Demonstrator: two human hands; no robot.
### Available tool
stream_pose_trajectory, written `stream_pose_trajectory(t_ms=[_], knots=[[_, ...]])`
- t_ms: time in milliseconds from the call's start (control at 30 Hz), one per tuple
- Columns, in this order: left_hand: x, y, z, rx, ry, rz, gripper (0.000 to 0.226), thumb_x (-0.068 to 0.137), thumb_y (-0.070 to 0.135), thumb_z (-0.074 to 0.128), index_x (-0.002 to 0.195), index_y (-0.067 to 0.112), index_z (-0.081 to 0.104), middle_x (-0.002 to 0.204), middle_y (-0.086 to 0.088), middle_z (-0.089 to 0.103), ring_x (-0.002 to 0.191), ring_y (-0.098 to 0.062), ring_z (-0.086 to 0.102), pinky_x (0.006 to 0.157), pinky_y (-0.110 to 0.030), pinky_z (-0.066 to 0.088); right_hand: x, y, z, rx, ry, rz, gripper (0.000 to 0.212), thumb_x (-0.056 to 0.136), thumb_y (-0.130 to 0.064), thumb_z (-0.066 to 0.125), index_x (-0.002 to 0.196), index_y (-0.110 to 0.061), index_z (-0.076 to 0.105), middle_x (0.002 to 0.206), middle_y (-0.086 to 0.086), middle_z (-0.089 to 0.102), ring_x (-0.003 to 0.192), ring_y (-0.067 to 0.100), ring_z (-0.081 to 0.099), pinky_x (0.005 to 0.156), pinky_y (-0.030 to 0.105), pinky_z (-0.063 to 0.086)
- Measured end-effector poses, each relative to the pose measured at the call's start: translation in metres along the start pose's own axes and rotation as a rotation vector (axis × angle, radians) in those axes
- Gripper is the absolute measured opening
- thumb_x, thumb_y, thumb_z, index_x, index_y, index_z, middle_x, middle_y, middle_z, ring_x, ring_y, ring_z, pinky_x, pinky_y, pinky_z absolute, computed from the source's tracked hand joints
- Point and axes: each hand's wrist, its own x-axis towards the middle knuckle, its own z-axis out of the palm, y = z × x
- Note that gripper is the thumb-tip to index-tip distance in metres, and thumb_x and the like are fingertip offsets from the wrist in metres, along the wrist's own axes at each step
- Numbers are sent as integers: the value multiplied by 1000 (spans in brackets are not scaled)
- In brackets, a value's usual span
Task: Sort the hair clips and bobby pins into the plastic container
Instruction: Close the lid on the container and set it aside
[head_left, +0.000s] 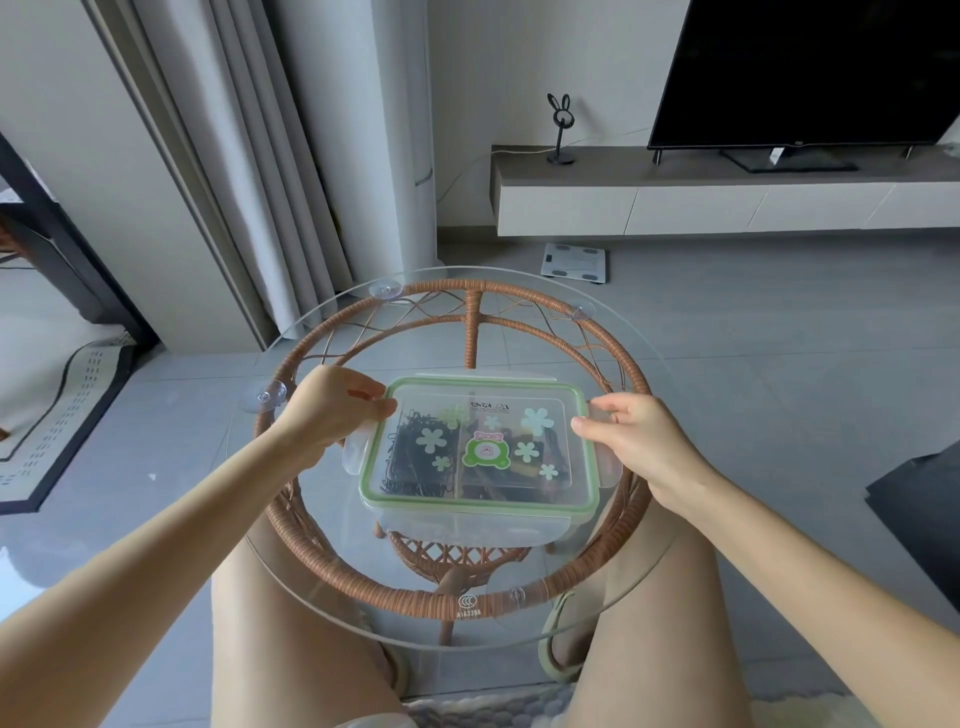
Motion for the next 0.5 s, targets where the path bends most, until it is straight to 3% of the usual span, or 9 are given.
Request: stream_pose_trajectory(t_ms=[133,233,300,400,500], knots=[[-1,3,2,21,11,27,33,79,15,71,110,6,68,106,-11,70,95,-29,65,72,-29,51,1,-2,0,64,-6,16,48,83,-17,67,128,-8,52,132,7,54,99,9,46,80,23,36],[-2,9,1,50,10,39,31,80,15,71,109,6,68,98,-8,68,91,-29,64,60,-23,49,2,-3,1,107,9,18,48,82,-16,68,127,-9,53,133,7,54,101,10,46,82,24,36],[-1,11,0,54,-2,29,31,79,14,71,109,6,69,93,-6,66,89,-28,63,59,-24,48,2,-3,0,120,4,36,47,83,-15,67,128,-10,53,132,7,54,94,9,49,74,19,39],[0,11,-1,42,-23,-3,31,78,12,72,108,6,69,91,-5,66,88,-28,64,74,-33,55,0,-1,-2,121,-20,54,48,83,-13,67,129,-12,52,130,5,55,73,-5,48,52,11,38],[1,9,-1,30,-48,-33,32,76,10,73,108,8,69,93,-7,68,91,-30,66,85,-43,56,-2,-1,-5,119,-45,66,49,84,-13,66,130,-13,52,129,3,56,68,-7,47,44,9,43]])
